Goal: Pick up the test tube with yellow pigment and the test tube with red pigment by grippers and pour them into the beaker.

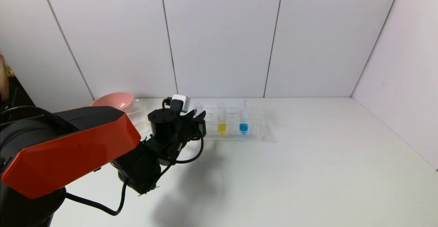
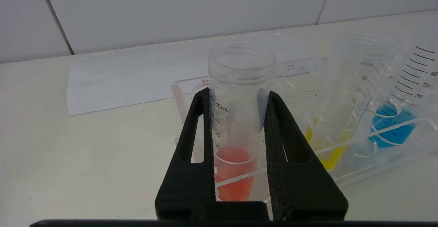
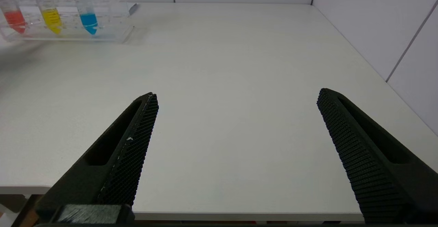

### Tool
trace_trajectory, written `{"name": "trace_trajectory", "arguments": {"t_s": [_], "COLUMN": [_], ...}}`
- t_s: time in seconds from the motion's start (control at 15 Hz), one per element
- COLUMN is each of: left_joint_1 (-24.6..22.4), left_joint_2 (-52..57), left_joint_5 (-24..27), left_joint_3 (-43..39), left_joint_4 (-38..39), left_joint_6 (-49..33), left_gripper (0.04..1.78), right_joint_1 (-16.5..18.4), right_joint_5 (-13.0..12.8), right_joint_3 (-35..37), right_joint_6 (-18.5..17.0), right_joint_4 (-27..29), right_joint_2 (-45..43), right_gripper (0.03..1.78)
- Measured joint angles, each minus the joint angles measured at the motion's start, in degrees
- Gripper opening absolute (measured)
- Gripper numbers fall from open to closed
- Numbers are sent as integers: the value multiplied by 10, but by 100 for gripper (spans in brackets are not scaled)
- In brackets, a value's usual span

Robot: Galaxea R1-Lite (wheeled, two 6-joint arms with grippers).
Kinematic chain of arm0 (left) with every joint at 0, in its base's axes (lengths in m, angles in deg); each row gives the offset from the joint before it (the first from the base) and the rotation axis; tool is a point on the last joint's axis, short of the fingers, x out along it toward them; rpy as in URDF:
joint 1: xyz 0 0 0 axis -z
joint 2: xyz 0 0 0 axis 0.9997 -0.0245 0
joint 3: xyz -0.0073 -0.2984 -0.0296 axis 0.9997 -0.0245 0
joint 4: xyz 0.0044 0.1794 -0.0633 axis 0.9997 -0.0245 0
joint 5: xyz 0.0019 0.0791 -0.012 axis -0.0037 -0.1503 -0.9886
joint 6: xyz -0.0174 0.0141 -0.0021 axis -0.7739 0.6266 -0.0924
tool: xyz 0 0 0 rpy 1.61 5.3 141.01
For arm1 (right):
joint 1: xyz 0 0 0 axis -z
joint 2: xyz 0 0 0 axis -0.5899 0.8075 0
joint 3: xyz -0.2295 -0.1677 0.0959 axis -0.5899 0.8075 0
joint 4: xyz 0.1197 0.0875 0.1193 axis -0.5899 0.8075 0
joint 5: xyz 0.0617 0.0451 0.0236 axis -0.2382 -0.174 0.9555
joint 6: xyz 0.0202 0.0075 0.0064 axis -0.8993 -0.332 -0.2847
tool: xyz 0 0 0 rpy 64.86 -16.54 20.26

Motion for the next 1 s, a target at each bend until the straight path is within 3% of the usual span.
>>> {"name": "trace_trajectory", "arguments": {"t_s": [1.0], "left_joint_1": [0], "left_joint_2": [64], "left_joint_5": [-1], "left_joint_3": [-1], "left_joint_4": [-4], "left_joint_6": [6], "left_gripper": [44], "right_joint_1": [0], "right_joint_5": [0], "right_joint_3": [0], "right_joint_6": [0], "right_joint_4": [0], "right_joint_2": [0], "right_gripper": [170]}}
